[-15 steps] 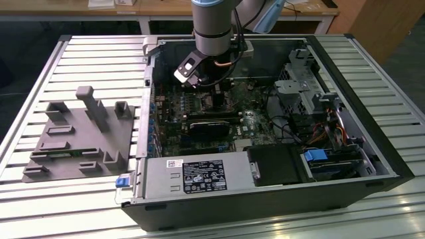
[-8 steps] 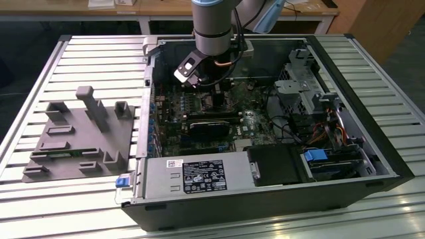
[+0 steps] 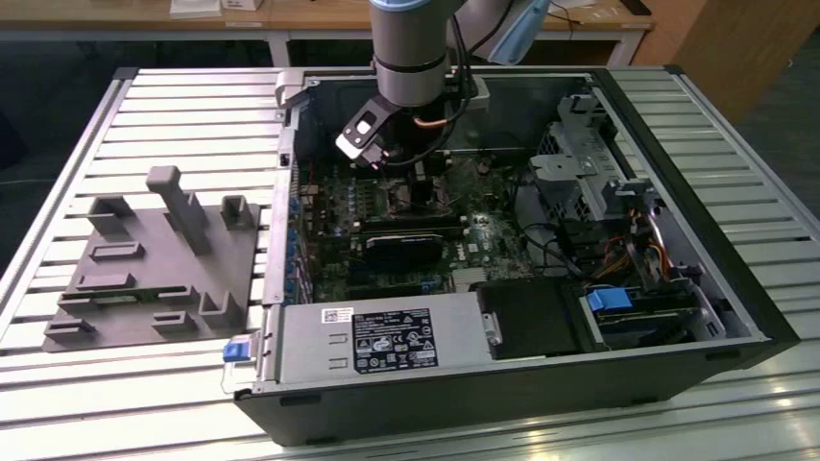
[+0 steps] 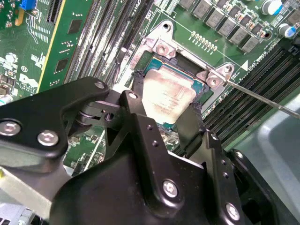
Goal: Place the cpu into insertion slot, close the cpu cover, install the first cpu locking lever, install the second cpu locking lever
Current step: 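Place the cpu into insertion slot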
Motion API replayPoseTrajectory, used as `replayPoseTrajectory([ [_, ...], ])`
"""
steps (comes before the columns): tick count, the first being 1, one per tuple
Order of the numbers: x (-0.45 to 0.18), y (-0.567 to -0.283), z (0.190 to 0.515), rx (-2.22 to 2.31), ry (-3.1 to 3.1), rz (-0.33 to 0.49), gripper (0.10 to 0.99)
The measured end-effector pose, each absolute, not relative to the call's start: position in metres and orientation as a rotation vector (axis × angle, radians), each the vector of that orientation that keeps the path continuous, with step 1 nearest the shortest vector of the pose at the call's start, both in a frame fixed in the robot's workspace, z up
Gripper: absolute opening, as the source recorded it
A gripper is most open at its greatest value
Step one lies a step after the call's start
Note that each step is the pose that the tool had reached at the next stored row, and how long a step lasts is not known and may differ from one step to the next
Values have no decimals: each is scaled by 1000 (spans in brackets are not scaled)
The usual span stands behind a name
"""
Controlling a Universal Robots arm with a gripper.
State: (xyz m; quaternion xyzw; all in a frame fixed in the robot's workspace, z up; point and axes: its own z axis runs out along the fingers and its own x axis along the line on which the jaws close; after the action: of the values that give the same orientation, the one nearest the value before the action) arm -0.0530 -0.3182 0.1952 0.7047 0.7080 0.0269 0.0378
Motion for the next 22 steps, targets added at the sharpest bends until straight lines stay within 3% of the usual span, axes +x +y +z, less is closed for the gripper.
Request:
replayPoseTrajectory([
  [22,-52,-318,196,2191,2144,83,529],
])
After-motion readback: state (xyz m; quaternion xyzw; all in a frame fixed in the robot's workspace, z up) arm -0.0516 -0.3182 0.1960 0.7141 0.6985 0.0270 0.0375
